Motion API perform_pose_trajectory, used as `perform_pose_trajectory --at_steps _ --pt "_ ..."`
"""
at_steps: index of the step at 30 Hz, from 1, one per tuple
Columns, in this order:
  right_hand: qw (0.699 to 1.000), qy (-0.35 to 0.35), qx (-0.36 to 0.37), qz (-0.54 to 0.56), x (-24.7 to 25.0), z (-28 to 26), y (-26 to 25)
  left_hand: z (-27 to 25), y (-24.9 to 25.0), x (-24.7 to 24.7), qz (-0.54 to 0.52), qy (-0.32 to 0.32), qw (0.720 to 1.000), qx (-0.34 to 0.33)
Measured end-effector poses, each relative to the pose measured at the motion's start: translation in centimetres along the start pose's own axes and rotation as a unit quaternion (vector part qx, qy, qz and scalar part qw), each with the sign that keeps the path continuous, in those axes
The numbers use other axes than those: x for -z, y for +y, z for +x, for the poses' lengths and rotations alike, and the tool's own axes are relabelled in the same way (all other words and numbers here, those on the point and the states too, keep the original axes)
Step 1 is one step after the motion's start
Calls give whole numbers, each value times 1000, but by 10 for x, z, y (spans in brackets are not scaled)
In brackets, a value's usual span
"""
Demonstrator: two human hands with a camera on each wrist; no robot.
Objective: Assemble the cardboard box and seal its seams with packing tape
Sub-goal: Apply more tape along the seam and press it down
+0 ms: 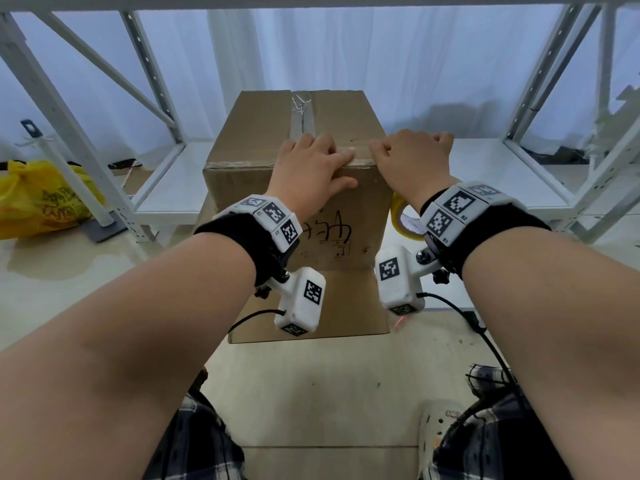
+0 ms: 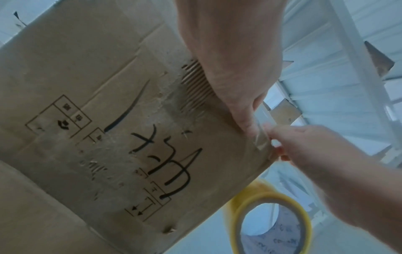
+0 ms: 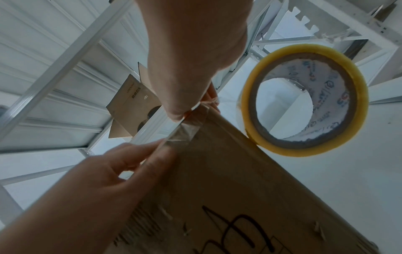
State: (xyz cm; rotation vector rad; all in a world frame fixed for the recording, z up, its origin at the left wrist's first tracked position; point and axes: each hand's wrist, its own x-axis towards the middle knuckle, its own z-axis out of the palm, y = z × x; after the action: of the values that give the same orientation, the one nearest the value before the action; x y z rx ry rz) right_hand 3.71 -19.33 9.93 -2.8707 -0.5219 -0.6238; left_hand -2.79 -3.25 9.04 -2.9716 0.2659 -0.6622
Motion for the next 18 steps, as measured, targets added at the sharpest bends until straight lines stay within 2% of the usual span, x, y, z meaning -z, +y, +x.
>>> perform_pose_trajectory --at_steps 4,10,14,18 --pt "1000 -18 -4 10 1 -3 -2 -4 -11 6 -87 8 996 21" --pt "999 -29 -14 4 9 -5 6 6 2 3 -130 15 991 7" --pt "997 -27 -73 28 13 -8 27 13 20 -2 -36 -8 999 -8" --pt "984 -54 -84 148 19 -14 48 18 20 -7 3 -10 1000 -6"
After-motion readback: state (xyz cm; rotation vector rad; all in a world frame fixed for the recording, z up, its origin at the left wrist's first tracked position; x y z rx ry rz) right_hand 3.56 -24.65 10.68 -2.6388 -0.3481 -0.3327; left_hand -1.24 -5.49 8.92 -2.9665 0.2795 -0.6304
